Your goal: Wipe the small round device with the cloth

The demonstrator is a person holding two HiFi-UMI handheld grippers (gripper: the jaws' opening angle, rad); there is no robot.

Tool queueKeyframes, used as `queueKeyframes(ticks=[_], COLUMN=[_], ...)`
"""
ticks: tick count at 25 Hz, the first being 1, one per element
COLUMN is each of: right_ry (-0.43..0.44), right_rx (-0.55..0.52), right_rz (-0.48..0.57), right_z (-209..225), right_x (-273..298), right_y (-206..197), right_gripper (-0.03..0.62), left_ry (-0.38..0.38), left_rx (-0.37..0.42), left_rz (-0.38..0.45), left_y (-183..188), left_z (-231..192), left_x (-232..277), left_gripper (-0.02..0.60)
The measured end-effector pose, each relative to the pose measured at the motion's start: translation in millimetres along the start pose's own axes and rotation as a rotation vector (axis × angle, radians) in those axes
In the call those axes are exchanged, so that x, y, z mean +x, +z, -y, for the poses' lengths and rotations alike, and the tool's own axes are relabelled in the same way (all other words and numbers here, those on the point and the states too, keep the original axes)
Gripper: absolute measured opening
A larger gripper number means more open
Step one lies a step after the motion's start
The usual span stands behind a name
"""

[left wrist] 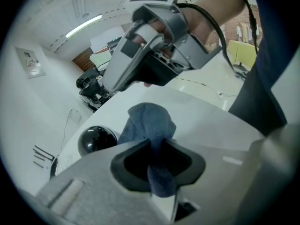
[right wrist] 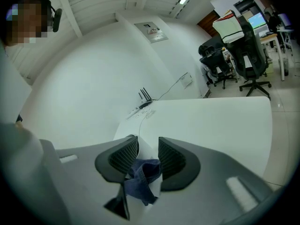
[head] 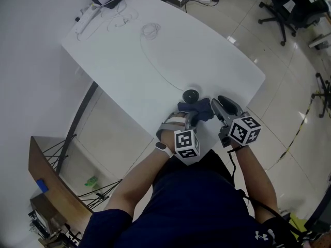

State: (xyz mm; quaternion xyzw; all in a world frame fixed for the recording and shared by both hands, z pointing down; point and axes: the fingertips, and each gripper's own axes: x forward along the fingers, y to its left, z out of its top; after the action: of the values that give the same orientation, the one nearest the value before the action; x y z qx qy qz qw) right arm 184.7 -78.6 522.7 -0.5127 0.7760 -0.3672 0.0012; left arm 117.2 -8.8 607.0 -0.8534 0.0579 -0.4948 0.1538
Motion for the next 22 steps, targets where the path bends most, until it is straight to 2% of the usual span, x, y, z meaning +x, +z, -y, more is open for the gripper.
queueKeyframes(ticks=[3,8,10,13,16,19,20,22], right_ry=[-0.004,0.007,0.044,0.150,0.303,0.534,0.625,0.777], right_rx=[-0.002,0.000,0.014,0.087,0.223,0.377,0.426,0.485], right_rz=[0.009,0.047,0.084,0.137,0.190,0.245,0.256,0.247], right_z=[-2.9,-6.2,-8.6,-11.8,-16.3,-34.9,-46.3,-72.1], right_x=[-5.5,-16.9,-22.0,-31.9,-46.2,-61.4,-66.7,-73.4], right_y=[0.0,7.3,19.3,40.3,54.0,56.7,55.6,50.9], right_gripper=[0.144,0.146,0.158,0.173,0.170,0.163,0.164,0.164], left_ry=[0.003,-0.025,-0.088,-0.242,-0.411,-0.564,-0.601,-0.634], left_rx=[-0.011,-0.100,-0.148,-0.246,-0.424,-0.691,-0.782,-0.932], left_rz=[0.020,0.090,0.164,0.353,0.626,0.910,0.971,1.023], left_y=[7.1,24.0,36.0,65.3,102.7,128.0,128.6,117.4], left_z=[1.6,1.6,2.4,0.1,-18.6,-57.8,-70.4,-86.3], left_x=[-11.7,-41.3,-61.2,-106.5,-165.5,-216.1,-223.3,-219.1], left_gripper=[0.069,0.069,0.069,0.069,0.069,0.069,0.068,0.067])
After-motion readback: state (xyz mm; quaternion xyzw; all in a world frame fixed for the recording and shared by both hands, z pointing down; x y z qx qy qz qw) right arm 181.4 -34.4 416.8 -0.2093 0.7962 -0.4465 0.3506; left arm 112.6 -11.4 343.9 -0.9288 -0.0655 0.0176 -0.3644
